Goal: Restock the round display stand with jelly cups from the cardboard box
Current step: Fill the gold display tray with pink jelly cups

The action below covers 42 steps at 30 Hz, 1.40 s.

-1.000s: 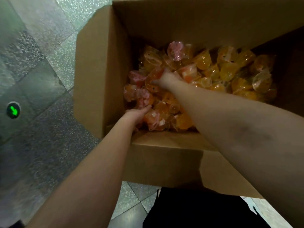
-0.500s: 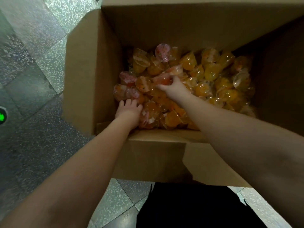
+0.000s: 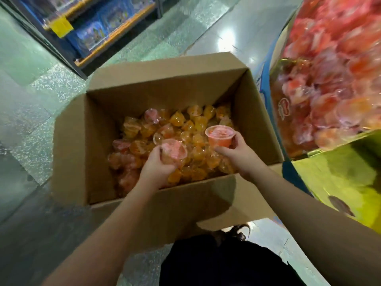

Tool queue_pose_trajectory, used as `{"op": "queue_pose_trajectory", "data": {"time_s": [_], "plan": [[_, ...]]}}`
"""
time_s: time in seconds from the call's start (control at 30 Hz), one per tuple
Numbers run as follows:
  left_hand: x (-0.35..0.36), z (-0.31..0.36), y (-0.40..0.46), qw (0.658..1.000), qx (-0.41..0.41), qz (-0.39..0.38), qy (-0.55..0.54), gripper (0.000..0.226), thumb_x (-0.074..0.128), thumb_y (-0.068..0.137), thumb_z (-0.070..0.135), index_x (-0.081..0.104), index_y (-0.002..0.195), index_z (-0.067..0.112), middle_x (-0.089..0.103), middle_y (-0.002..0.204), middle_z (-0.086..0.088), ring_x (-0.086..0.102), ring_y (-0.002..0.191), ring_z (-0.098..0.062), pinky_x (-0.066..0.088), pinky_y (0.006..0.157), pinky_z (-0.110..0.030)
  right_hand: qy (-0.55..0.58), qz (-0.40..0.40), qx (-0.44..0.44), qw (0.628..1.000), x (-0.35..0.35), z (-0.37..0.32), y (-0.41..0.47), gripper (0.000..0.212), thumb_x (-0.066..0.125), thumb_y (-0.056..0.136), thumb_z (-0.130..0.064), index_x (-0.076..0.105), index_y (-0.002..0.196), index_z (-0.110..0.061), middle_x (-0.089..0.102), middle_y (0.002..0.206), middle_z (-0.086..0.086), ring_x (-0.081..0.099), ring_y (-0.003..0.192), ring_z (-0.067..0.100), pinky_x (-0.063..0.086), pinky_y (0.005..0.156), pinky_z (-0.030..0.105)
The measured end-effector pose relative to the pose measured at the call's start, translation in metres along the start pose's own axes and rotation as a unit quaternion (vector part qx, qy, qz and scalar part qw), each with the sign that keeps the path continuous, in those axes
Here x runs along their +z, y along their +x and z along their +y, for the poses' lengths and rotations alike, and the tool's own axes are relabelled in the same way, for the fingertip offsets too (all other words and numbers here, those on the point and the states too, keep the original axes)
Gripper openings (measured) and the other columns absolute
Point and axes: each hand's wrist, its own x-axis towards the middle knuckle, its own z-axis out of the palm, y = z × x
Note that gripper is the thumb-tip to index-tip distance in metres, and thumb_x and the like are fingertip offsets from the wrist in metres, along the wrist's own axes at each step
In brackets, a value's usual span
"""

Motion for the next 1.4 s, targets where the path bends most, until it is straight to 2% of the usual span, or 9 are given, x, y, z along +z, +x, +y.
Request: {"op": "queue_pose_trajectory", "data": {"time_s": [0.2, 0.3, 0.4, 0.57, 0.67, 0.77, 1.0, 1.13, 1.4], "plan": [[0.082, 0.099, -0.063, 0.988, 0.099, -0.11, -0.036, 0.086, 0.078, 0.082, 0.031, 0.027, 0.15, 0.027, 0.043, 0.142, 0.009, 0.039, 0.133, -0.013, 0.03, 0.115, -0.038, 0.108, 0.116, -0.068, 0.985, -0.098, 0.033, -0.097, 0.068, 0.086, 0.068, -0.036, 0.045, 0.122, -0.044, 0.058, 0.126, -0.014, 0.056, 0.118, 0.011, 0.048, 0.1, 0.036], [0.133, 0.137, -0.094, 0.976, 0.148, -0.159, -0.028, 0.082, 0.08, 0.082, 0.028, 0.031, 0.148, 0.03, 0.048, 0.13, 0.015, 0.045, 0.123, -0.008, 0.041, 0.092, -0.016, 0.141, 0.182, -0.087, 0.969, -0.144, 0.064, -0.151, 0.057, 0.086, 0.071, -0.029, 0.05, 0.113, -0.043, 0.063, 0.118, -0.015, 0.059, 0.114, 0.008, 0.048, 0.098, 0.033], [0.192, 0.168, -0.131, 0.961, 0.193, -0.197, -0.001, 0.071, 0.081, 0.081, 0.027, 0.038, 0.137, 0.036, 0.054, 0.119, 0.02, 0.053, 0.118, -0.01, 0.048, 0.094, -0.022, 0.174, 0.228, -0.101, 0.953, -0.192, 0.106, -0.203, 0.055, 0.084, 0.076, -0.016, 0.051, 0.114, -0.037, 0.064, 0.119, -0.012, 0.061, 0.108, 0.0, 0.045, 0.097, 0.027], [0.313, 0.2, -0.205, 0.932, 0.262, -0.246, 0.042, 0.055, 0.08, 0.082, 0.021, 0.042, 0.118, 0.036, 0.051, 0.106, 0.029, 0.052, 0.096, 0.007, 0.033, 0.071, 0.006, 0.204, 0.283, -0.109, 0.931, -0.278, 0.189, -0.295, 0.05, 0.075, 0.084, -0.006, 0.049, 0.113, -0.036, 0.062, 0.116, -0.013, 0.061, 0.1, -0.007, 0.048, 0.095, 0.021], [0.395, 0.208, -0.254, 0.929, 0.254, -0.264, 0.057, 0.058, 0.083, 0.078, 0.026, 0.046, 0.122, 0.027, 0.058, 0.107, 0.016, 0.058, 0.102, -0.005, 0.039, 0.08, -0.008, 0.214, 0.302, -0.097, 0.924, -0.331, 0.248, -0.341, 0.049, 0.078, 0.083, -0.009, 0.049, 0.112, -0.035, 0.063, 0.12, -0.005, 0.061, 0.106, 0.005, 0.051, 0.092, 0.021], [0.473, 0.21, -0.303, 0.924, 0.24, -0.288, 0.08, 0.093, 0.082, 0.062, 0.053, 0.042, 0.141, 0.023, 0.062, 0.122, 0.007, 0.057, 0.115, -0.015, 0.043, 0.095, -0.028, 0.234, 0.314, -0.088, 0.916, -0.377, 0.305, -0.38, 0.051, 0.08, 0.082, -0.014, 0.049, 0.115, -0.037, 0.064, 0.119, -0.005, 0.062, 0.109, 0.009, 0.049, 0.102, 0.035], [0.602, 0.221, -0.373, 0.91, 0.233, -0.321, 0.124, 0.09, 0.08, 0.065, 0.055, 0.042, 0.142, 0.028, 0.06, 0.129, 0.007, 0.056, 0.119, -0.016, 0.045, 0.096, -0.03, 0.25, 0.376, -0.054, 0.891, -0.456, 0.403, -0.441, 0.061, 0.079, 0.083, -0.014, 0.043, 0.128, -0.033, 0.062, 0.124, -0.008, 0.062, 0.105, -0.006, 0.049, 0.096, 0.022], [0.651, 0.226, -0.39, 0.911, 0.228, -0.326, 0.107, 0.064, 0.08, 0.082, 0.03, 0.044, 0.135, 0.026, 0.058, 0.123, 0.008, 0.055, 0.112, -0.011, 0.041, 0.079, -0.014, 0.239, 0.423, -0.031, 0.874, -0.487, 0.44, -0.452, 0.057, 0.079, 0.082, -0.014, 0.046, 0.127, -0.026, 0.063, 0.118, -0.009, 0.062, 0.096, -0.013, 0.049, 0.086, 0.011], [0.732, 0.233, -0.4, 0.918, 0.242, -0.303, 0.08, 0.066, 0.081, 0.08, 0.021, 0.046, 0.136, 0.025, 0.054, 0.125, 0.008, 0.051, 0.113, -0.009, 0.037, 0.092, -0.02, 0.199, 0.504, -0.015, 0.84, -0.551, 0.472, -0.436, 0.055, 0.082, 0.08, -0.016, 0.047, 0.121, -0.024, 0.063, 0.111, -0.008, 0.059, 0.087, -0.015, 0.042, 0.074, 0.001]]}}
